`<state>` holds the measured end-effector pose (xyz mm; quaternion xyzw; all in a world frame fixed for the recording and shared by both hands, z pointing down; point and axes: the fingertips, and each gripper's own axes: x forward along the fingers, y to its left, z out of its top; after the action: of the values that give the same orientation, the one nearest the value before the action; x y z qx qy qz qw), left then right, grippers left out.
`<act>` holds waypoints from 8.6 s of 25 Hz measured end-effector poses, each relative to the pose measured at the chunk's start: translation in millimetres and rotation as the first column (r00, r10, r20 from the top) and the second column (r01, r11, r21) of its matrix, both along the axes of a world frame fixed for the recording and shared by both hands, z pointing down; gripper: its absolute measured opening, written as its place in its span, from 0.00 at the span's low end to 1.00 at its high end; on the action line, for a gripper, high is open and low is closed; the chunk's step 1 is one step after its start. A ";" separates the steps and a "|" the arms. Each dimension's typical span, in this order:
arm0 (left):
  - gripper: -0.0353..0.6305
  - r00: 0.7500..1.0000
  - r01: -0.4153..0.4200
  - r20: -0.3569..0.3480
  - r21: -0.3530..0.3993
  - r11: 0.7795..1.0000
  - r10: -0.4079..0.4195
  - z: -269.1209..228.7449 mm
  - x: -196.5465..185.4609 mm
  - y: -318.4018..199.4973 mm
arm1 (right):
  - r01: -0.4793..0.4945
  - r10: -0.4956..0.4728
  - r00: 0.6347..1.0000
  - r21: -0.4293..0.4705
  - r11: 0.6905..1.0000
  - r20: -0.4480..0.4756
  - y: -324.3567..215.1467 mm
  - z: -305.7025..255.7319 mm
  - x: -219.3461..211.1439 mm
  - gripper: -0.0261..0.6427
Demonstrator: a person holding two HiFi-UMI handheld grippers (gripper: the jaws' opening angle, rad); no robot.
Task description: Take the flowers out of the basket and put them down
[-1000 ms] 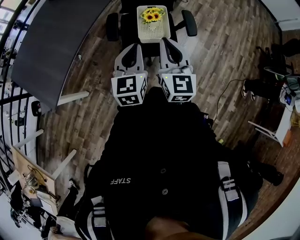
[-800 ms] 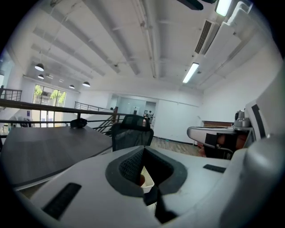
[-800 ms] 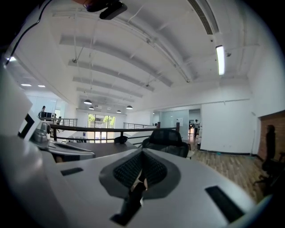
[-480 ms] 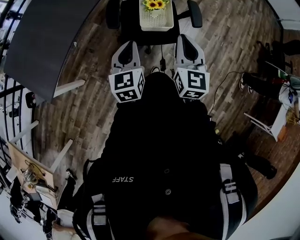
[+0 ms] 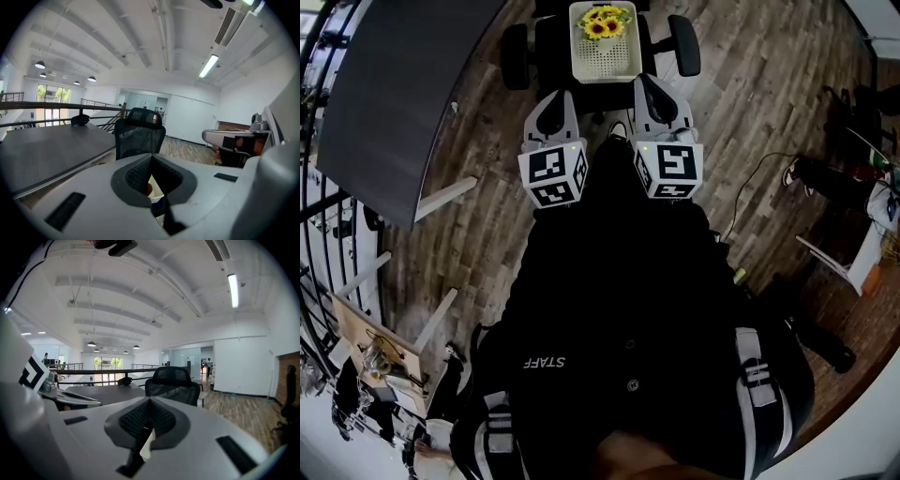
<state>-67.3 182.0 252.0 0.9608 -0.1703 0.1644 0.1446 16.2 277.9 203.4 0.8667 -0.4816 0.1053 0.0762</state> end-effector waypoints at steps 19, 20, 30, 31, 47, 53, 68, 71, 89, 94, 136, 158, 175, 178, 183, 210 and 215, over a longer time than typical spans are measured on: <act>0.05 0.986 0.041 0.165 -0.060 0.997 -0.030 88.3 181.8 -13.2 | 0.071 -0.058 0.985 -0.073 0.995 0.160 -40.2 87.8 179.3 0.06; 0.05 0.985 0.038 0.169 -0.069 0.997 -0.026 95.0 184.6 -13.2 | 0.071 -0.057 0.984 -0.082 0.994 0.168 -42.2 94.3 180.8 0.06; 0.05 0.957 -0.018 0.283 -0.171 0.985 0.067 201.2 217.3 -37.4 | 0.027 0.020 0.966 -0.180 0.983 0.256 -70.8 192.6 210.9 0.06; 0.05 0.952 -0.017 0.298 -0.180 0.983 0.071 216.5 221.5 -40.9 | 0.023 0.029 0.963 -0.188 0.982 0.267 -73.3 206.6 214.9 0.06; 0.05 0.921 0.065 0.387 -0.251 0.966 0.039 418.6 289.7 -63.8 | -0.021 0.113 0.941 -0.280 0.960 0.318 -90.7 413.8 288.0 0.06; 0.05 0.879 0.145 0.476 -0.276 0.950 0.004 471.0 292.8 -63.8 | -0.016 0.117 0.933 -0.288 0.957 0.340 -87.9 453.2 299.6 0.06; 0.16 0.849 0.150 0.526 -0.334 0.931 0.052 538.1 323.6 -62.7 | 0.007 0.104 0.926 -0.292 0.956 0.363 -102.1 490.2 332.6 0.06; 0.37 0.852 0.151 0.522 -0.338 0.929 0.051 554.6 330.7 -63.6 | 0.011 0.099 0.924 -0.286 0.958 0.368 -103.1 494.1 336.2 0.06; 0.77 0.911 0.034 0.412 -0.105 0.994 0.013 584.7 397.4 -111.6 | -0.009 0.104 0.927 -0.257 0.966 0.360 -109.2 507.0 363.7 0.06; 0.77 0.915 -0.031 0.400 -0.073 0.997 0.058 590.5 414.9 -122.8 | -0.011 0.106 0.929 -0.261 0.965 0.354 -110.7 510.9 368.3 0.06; 0.85 0.976 -0.025 0.213 -0.074 0.997 0.041 391.4 374.6 -123.0 | -0.040 0.097 0.956 -0.205 0.978 0.276 -111.0 368.4 316.3 0.06; 0.85 0.903 0.411 0.136 -0.005 0.912 -0.407 101.1 115.3 -255.1 | 0.241 -0.225 0.944 -0.040 0.970 0.240 -253.0 106.3 126.4 0.06; 0.85 0.678 0.726 0.167 0.003 0.688 -0.716 130.9 -122.6 -397.5 | 0.564 -0.533 0.801 -0.044 0.824 0.273 -445.4 127.0 -72.8 0.06; 0.85 0.643 0.759 0.158 -0.001 0.651 -0.750 134.2 -169.1 -417.8 | 0.602 -0.566 0.777 -0.065 0.796 0.275 -471.6 133.3 -115.0 0.06; 0.85 0.587 0.803 0.167 0.004 0.596 -0.792 151.6 -189.5 -432.2 | 0.655 -0.614 0.739 -0.081 0.751 0.277 -498.8 154.7 -131.5 0.06; 0.85 0.450 0.886 0.253 -0.007 0.463 -0.857 286.3 -291.5 -493.3 | 0.784 -0.728 0.618 -0.171 0.596 0.297 -576.2 262.2 -230.3 0.06; 0.85 0.465 0.871 0.255 0.040 0.490 -0.848 286.6 -289.3 -494.8 | 0.786 -0.730 0.616 -0.176 0.592 0.297 -571.0 265.6 -230.7 0.06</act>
<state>-356.6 -312.8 538.6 0.7086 -0.6383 0.1923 0.2314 -214.5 -293.1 469.0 0.5416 -0.7896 0.2150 0.1923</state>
